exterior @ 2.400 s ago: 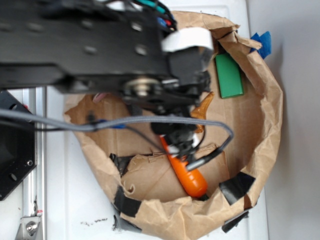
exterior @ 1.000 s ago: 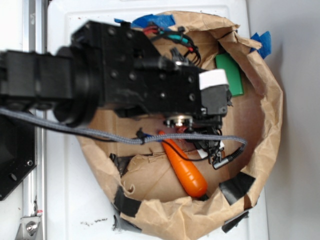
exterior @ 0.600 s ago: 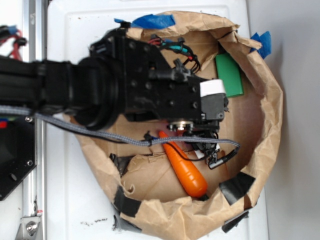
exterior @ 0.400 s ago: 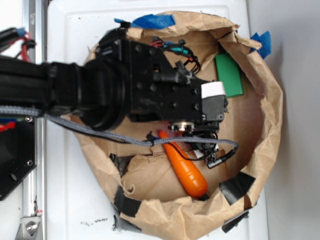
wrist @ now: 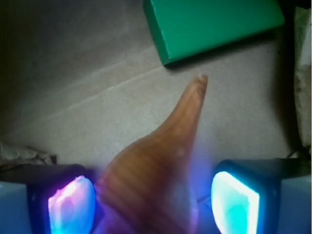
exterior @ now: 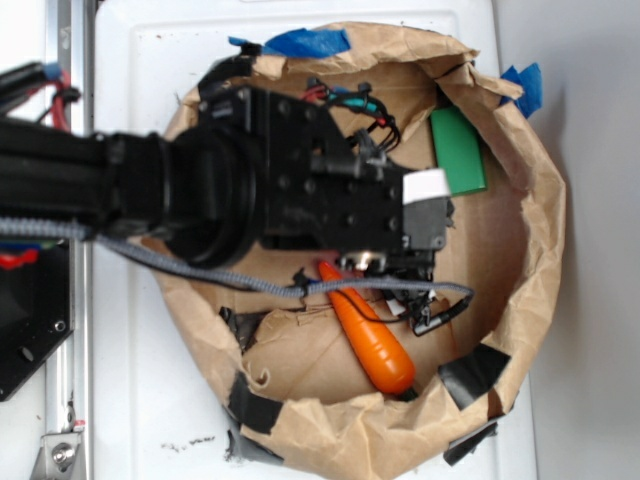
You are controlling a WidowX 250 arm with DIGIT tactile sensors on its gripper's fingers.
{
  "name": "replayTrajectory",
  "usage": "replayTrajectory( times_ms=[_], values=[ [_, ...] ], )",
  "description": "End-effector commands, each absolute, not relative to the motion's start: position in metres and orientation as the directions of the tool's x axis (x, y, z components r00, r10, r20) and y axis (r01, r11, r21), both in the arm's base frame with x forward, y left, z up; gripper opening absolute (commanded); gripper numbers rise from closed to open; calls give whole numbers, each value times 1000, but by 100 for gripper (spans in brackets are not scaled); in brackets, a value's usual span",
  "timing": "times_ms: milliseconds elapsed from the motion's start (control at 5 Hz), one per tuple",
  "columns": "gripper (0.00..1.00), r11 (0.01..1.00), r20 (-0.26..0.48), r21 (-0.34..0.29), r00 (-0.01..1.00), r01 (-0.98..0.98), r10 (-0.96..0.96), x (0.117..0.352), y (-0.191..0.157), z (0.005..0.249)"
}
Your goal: Grab the shell.
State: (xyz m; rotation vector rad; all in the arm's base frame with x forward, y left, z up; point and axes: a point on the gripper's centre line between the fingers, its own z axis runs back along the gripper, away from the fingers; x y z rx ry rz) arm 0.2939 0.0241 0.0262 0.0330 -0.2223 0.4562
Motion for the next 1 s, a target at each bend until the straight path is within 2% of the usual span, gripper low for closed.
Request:
replayTrajectory(
  times_ms=[0, 200, 400, 600, 800],
  values=[
    [0, 898, 243, -30, 868, -440, 433, 293, 20, 35],
    [0, 899, 224, -33, 874, -436, 432, 292, 22, 47],
    [0, 923, 187, -76, 904, -378, 385, 288, 25, 73],
    [0, 946, 64, -99, 947, -307, 314, 274, 24, 107],
    [0, 962, 18, -110, 967, -250, 253, 253, 20, 139]
  ],
)
